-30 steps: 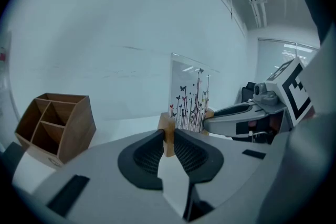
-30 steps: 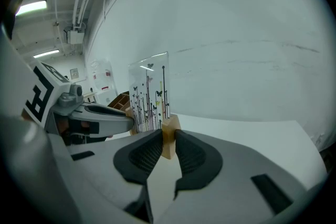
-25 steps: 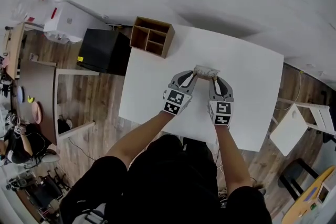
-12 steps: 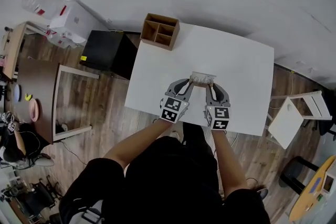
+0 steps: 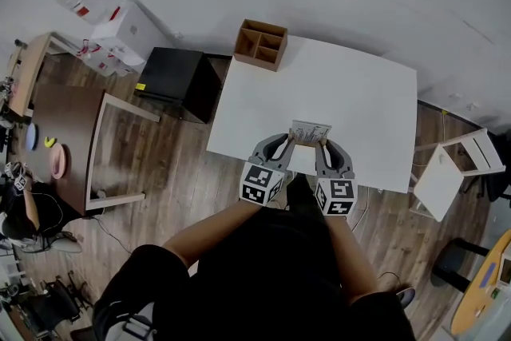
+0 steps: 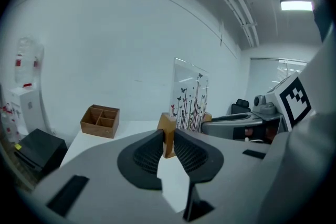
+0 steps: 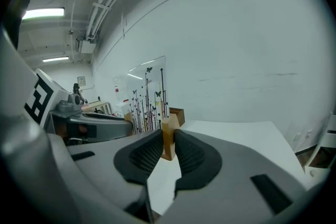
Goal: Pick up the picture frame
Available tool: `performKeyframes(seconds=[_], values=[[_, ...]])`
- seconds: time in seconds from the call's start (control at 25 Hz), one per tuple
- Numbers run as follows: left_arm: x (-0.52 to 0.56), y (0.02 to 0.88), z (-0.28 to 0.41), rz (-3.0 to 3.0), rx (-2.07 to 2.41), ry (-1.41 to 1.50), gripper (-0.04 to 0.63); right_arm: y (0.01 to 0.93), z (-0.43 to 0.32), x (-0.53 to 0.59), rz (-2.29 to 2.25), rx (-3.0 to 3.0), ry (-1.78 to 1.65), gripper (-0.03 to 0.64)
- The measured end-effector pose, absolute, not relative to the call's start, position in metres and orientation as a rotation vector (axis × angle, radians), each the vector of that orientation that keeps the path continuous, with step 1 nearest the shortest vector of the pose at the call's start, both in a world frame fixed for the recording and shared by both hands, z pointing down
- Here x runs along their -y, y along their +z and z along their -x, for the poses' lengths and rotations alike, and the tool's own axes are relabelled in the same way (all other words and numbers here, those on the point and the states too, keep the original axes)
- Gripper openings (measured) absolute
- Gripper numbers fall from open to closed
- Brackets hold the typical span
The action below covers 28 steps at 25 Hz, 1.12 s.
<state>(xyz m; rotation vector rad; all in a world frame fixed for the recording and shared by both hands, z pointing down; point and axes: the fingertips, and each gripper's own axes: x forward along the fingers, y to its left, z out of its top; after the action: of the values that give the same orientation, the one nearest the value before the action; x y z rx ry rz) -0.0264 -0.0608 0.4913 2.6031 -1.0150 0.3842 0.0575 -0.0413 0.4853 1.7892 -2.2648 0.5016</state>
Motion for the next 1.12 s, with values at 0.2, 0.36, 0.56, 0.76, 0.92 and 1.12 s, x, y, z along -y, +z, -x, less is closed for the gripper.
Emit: performKeyframes(seconds=[0.2, 0.36, 0.56, 0.76, 0.92, 1.12], values=[[0.033, 0.466, 0.044, -2.597, 1.027, 0.365, 0.067, 0.457, -0.041, 0.014, -1.823, 2.271, 0.474, 0.081], [0.013, 0.436, 0.051, -2.608, 1.026, 0.315, 0.068, 0.428, -0.034, -0.009, -1.876, 2.284, 0.477, 0.081], [-0.011, 0.411, 0.061, -2.634, 1.008, 0.264, 0.069, 0.403, -0.024, -0.036, -1.926, 2.281, 0.43, 0.08], [-0.023, 0.404, 0.066, -2.633, 1.028, 0.226, 0.069, 0.397, -0.019, -0.05, -1.944, 2.26, 0.405, 0.078], [-0.034, 0.405, 0.066, -2.626, 1.032, 0.203, 0.068, 0.395, -0.019, -0.06, -1.948, 2.248, 0.36, 0.077], [-0.041, 0.405, 0.058, -2.626, 1.034, 0.186, 0.069, 0.395, -0.026, -0.067, -1.951, 2.249, 0.345, 0.075]])
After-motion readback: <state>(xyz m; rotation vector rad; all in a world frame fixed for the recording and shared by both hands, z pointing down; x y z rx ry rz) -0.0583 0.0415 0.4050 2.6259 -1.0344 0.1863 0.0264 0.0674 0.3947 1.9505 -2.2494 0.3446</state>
